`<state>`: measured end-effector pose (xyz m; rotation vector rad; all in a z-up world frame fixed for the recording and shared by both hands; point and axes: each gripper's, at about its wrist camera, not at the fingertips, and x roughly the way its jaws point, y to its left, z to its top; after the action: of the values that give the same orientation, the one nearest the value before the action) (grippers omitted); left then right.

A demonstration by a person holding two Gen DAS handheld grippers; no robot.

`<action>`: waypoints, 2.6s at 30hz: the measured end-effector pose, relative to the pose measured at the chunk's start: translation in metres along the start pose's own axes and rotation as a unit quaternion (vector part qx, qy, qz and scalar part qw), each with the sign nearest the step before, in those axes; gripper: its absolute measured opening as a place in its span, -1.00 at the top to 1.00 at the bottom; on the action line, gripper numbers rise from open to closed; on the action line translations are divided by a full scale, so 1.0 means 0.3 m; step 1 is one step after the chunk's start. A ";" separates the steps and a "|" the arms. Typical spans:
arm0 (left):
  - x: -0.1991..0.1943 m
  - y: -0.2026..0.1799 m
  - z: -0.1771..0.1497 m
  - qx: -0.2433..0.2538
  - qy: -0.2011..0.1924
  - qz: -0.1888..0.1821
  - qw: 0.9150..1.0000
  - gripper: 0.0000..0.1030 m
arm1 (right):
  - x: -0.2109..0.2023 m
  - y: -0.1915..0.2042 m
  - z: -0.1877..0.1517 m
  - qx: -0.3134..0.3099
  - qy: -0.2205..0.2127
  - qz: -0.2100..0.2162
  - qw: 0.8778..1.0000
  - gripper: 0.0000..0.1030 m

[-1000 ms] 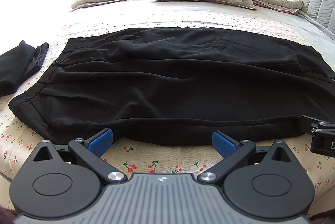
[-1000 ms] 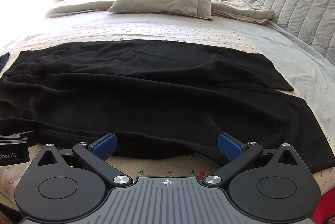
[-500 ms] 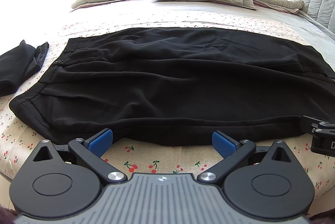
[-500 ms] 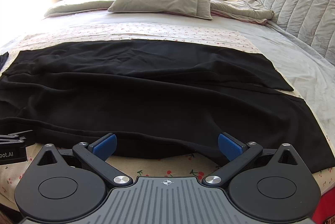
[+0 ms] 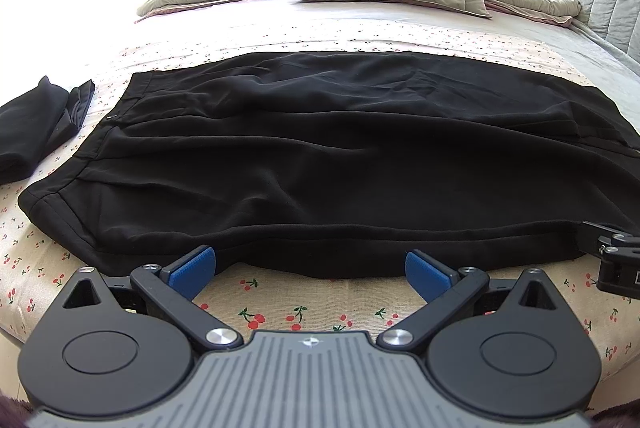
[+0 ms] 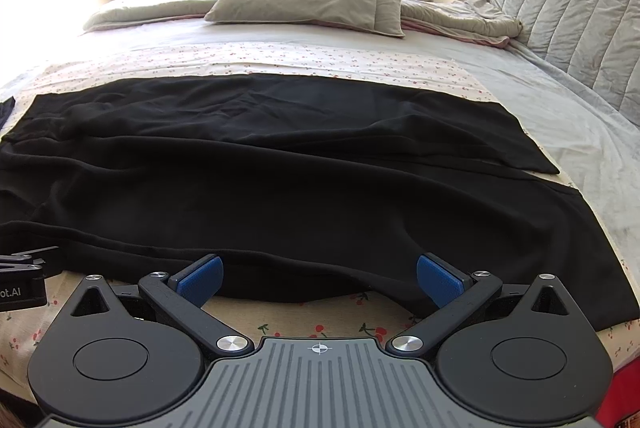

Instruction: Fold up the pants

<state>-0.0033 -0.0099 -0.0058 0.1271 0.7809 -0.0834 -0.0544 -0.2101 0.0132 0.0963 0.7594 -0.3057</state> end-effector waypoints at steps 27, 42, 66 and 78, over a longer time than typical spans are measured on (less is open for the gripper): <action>0.067 0.616 -0.029 -0.189 0.071 -0.004 0.979 -1.00 | 0.008 -0.549 -0.010 0.074 0.119 -0.051 0.989 -1.00; 0.136 0.890 -0.075 -0.392 0.067 -0.093 0.913 0.37 | 0.040 -0.869 -0.026 0.198 0.157 -0.071 0.965 -0.96; 0.067 0.898 -0.013 -0.317 0.031 -0.060 0.946 0.99 | 0.017 -1.081 -0.068 0.284 0.094 -0.122 0.946 0.86; 0.093 0.931 -0.104 -0.287 0.105 -0.047 0.951 0.98 | 0.068 -1.058 -0.123 0.242 0.139 -0.145 0.949 0.86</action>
<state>0.0288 0.2702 -0.0244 -0.4618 0.9949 0.0699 -0.1623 -0.5097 -0.0201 0.5039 0.9672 -0.7693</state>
